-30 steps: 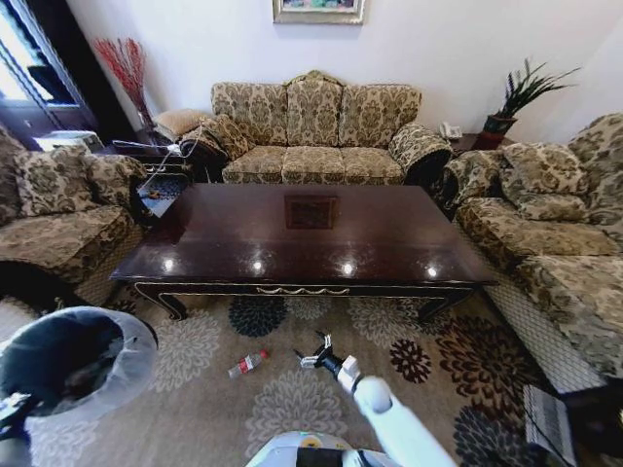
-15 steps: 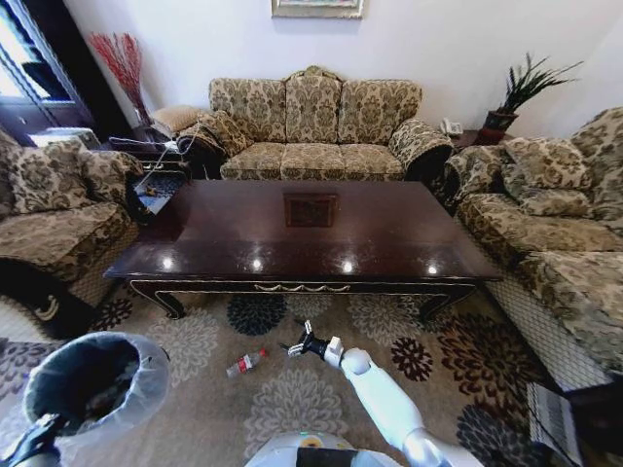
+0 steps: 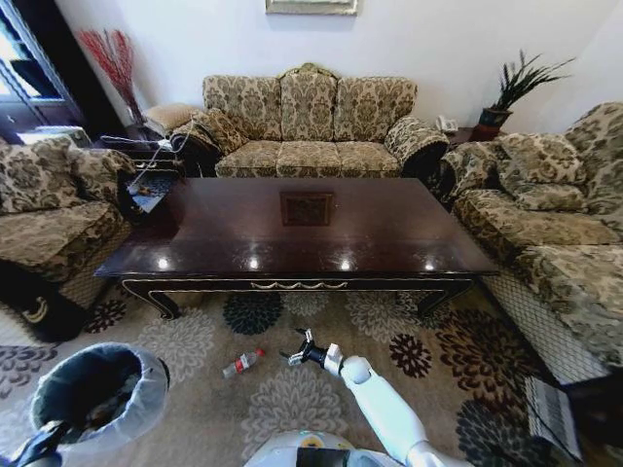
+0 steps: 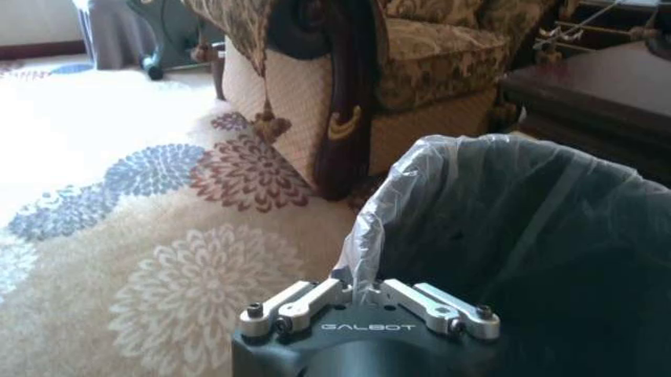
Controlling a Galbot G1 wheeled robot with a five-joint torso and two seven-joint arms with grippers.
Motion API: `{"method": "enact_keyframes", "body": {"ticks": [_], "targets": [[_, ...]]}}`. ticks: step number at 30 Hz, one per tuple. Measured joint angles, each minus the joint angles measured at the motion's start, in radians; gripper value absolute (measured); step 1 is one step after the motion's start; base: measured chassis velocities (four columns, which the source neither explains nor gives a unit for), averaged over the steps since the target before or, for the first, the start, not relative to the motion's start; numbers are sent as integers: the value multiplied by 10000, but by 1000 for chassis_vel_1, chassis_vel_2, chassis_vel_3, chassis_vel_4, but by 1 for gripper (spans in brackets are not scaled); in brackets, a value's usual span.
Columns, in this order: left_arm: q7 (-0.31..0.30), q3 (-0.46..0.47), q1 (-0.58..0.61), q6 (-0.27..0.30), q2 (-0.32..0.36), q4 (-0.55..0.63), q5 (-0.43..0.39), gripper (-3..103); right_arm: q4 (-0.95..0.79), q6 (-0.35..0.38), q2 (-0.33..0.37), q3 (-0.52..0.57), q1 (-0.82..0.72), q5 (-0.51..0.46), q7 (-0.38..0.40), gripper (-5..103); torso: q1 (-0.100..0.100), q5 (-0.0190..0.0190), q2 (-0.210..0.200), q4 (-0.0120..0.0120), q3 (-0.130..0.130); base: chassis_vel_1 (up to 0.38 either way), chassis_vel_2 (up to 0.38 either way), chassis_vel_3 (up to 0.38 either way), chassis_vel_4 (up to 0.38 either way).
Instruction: Move to the front of the table and place the trash on the table into the trash bin.
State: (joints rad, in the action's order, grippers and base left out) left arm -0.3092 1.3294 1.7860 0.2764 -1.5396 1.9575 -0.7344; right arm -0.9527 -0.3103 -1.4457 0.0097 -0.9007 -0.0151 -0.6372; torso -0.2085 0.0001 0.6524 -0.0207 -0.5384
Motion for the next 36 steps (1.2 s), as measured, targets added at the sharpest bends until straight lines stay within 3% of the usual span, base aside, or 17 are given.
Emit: {"method": "enact_keyframes", "body": {"ticks": [11,23,28,32,36], "targets": [[15,-42,-78,-56,-40,-128,10,2,-40,61,35,-21,-117,235,32,100,178,-1,-466,1,290,13,11,-31,-29],[-7,-55,-63,-127,-5,-181,-9,2,-78,-222,-138,-223,-200,409,215,100,376,-4,-975,-1,597,152,153,-181,-185],[-30,-75,-99,-233,-23,-320,-7,2,-24,-229,-278,-466,-240,846,802,100,455,-5,-1192,-2,739,24,34,-32,-27],[-46,-92,-129,-278,-46,-399,0,2,267,-280,-713,-570,-326,1613,1705,100,526,0,-1400,3,873,-47,-65,10,7],[-45,-43,-111,-323,-19,-427,-38,2,271,-381,-850,-585,-330,1678,2149,100,589,0,-1562,1,972,-46,-39,1,3]]}}
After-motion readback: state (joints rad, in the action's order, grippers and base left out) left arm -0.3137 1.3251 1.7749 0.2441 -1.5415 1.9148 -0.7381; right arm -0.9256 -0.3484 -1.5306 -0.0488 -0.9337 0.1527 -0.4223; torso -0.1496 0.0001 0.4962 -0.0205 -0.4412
